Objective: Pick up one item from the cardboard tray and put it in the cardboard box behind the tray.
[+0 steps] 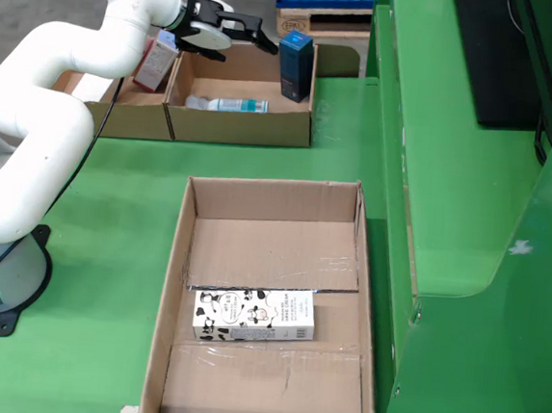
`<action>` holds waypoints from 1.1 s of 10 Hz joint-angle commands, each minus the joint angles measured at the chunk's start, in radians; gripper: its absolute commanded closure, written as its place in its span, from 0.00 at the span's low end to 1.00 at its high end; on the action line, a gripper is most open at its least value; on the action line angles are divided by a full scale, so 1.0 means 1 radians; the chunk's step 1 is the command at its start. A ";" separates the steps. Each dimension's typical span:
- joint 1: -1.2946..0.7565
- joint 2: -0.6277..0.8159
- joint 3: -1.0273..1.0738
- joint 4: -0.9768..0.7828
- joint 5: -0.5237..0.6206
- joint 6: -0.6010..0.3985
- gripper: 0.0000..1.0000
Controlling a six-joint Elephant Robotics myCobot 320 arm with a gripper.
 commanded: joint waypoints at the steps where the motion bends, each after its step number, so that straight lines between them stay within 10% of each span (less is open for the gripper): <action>1: 0.010 0.015 0.028 0.012 -0.012 0.000 0.00; 4: -0.023 0.071 0.028 0.012 -0.012 -0.001 0.00; 5: -0.042 0.088 0.028 0.012 -0.012 -0.352 0.00; 6: -0.070 0.104 0.028 0.012 -0.012 -0.357 0.00; 7: -0.070 0.104 0.028 0.012 -0.012 -0.002 0.00; 8: -0.118 0.125 0.028 0.012 -0.012 -0.353 0.00; 11: -0.180 0.156 0.028 0.012 -0.011 -0.384 0.00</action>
